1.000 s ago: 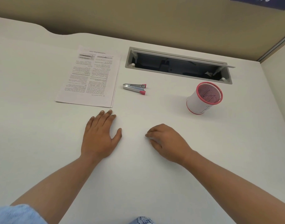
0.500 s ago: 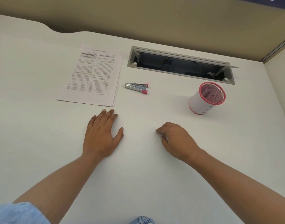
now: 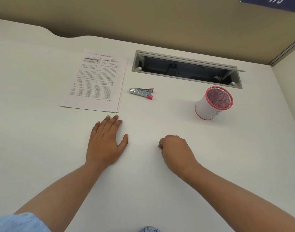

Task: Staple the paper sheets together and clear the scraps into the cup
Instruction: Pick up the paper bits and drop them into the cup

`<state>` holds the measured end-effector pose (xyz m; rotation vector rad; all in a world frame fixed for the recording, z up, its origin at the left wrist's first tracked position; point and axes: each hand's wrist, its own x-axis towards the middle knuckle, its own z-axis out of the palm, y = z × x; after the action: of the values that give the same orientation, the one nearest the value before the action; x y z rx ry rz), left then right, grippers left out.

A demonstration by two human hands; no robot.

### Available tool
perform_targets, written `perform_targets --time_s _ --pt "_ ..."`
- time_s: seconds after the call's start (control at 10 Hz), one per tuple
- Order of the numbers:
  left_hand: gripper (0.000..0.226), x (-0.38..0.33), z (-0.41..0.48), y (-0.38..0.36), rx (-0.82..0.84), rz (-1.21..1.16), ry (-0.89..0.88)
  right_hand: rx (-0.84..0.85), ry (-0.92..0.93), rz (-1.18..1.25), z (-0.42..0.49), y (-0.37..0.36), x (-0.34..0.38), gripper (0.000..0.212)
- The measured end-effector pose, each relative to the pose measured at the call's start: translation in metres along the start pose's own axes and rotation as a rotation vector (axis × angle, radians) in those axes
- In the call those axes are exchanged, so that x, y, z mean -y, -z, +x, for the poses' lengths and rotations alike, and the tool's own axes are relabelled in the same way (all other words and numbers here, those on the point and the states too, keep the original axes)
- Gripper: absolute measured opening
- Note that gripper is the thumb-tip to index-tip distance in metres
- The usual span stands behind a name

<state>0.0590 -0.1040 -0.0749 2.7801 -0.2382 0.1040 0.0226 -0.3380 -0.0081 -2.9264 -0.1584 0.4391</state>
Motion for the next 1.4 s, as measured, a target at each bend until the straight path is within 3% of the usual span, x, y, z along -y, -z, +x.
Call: perform_targets --time_s 0.2,0.4,0.5,0.6,0.8,0.9,1.0,1.1,1.2,1.3,1.4 --pt "0.06 -0.002 0.001 0.0 0.012 0.002 0.001 -0.002 -0.018 -0.074 0.011 0.002 0.003 0.024" --pt "0.061 -0.002 0.0 0.002 0.013 -0.003 0.002 -0.002 -0.099 0.07 0.013 0.004 0.002 0.02" --pt "0.061 -0.002 0.0 0.001 0.014 0.002 -0.001 0.003 -0.341 0.51 0.013 0.01 -0.01 0.007" --pt "0.061 -0.002 0.001 0.002 0.014 0.007 0.0 -0.031 -0.537 0.981 0.01 0.021 -0.027 0.01" --pt "0.062 -0.002 0.0 0.002 0.018 0.003 0.003 -0.156 -0.638 1.639 0.003 0.061 -0.046 0.019" --pt "0.062 -0.002 0.0 0.002 0.023 -0.003 0.003 -0.229 -0.55 1.702 0.0 0.098 -0.056 0.023" --pt "0.062 -0.002 0.0 0.002 0.015 -0.004 -0.002 -0.362 -0.467 1.54 0.003 0.14 -0.072 0.018" --pt "0.062 -0.002 0.0 0.002 0.007 -0.001 -0.004 -0.469 -0.448 1.114 0.015 0.168 -0.093 0.017" --pt "0.062 -0.003 0.0 0.002 -0.001 0.004 -0.007 -0.473 -0.463 0.771 0.033 0.179 -0.111 0.017" --pt "0.062 -0.003 0.001 0.002 0.0 0.006 -0.01 -0.362 -0.44 0.448 0.052 0.174 -0.124 0.008" --pt "0.063 -0.003 0.001 0.001 -0.002 0.007 -0.008 -0.173 -0.387 0.151 0.069 0.164 -0.134 0.013"
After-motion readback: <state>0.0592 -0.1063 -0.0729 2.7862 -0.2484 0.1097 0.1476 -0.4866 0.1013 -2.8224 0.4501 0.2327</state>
